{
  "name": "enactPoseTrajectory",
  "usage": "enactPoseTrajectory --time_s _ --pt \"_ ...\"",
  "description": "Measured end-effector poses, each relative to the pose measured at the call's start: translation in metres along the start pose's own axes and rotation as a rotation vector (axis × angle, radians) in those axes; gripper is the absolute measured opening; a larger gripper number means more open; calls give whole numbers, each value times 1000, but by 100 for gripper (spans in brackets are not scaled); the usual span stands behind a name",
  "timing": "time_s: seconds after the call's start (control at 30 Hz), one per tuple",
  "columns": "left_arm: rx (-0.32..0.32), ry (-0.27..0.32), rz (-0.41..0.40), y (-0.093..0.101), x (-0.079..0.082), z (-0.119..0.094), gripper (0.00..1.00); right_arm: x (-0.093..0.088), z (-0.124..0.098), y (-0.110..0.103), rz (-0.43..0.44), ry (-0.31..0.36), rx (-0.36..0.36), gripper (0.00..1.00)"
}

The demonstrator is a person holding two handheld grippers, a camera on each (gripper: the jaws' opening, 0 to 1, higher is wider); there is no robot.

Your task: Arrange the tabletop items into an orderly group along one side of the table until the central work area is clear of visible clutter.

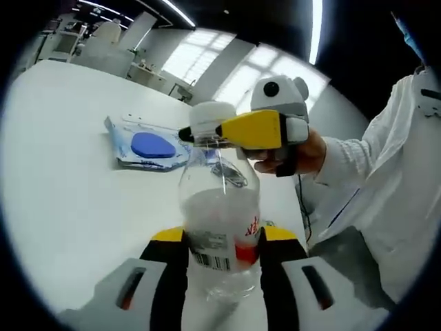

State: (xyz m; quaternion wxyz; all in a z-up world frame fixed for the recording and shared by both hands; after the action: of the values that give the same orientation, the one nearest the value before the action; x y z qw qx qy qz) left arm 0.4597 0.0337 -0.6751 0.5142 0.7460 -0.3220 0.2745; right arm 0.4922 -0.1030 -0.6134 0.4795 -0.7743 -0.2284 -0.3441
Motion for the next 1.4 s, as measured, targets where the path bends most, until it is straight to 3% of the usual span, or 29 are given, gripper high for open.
enactPoseTrajectory --time_s 0.2,0.4,0.7,1.07,1.4 --pt "0 7 9 -1 11 -7 39 12 1 -2 -17 16 9 18" --pt "24 26 54 -3 34 -13 39 35 4 -4 -71 36 19 18" --pt "66 48 156 -21 78 -25 39 79 16 -3 -197 73 14 18" --pt "99 63 238 -42 110 -34 38 110 26 3 -283 110 5 18" --pt "171 73 305 -72 137 -41 38 136 45 20 -393 134 -3 18"
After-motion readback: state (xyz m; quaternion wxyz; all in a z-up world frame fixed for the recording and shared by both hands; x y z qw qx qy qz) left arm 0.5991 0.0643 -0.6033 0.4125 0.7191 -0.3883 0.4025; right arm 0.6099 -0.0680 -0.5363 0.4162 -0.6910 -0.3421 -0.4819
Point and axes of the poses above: the point that each gripper's makers call its tool centre point, and the gripper's own axes: z roughly forward along the fingers, y roughly to its right, x roughly out of its top, the point moved 9 cm from there along -z, roughly backward along the fingers, and after that the axes turned 3 degrees about -y, right-handed, at the moved point
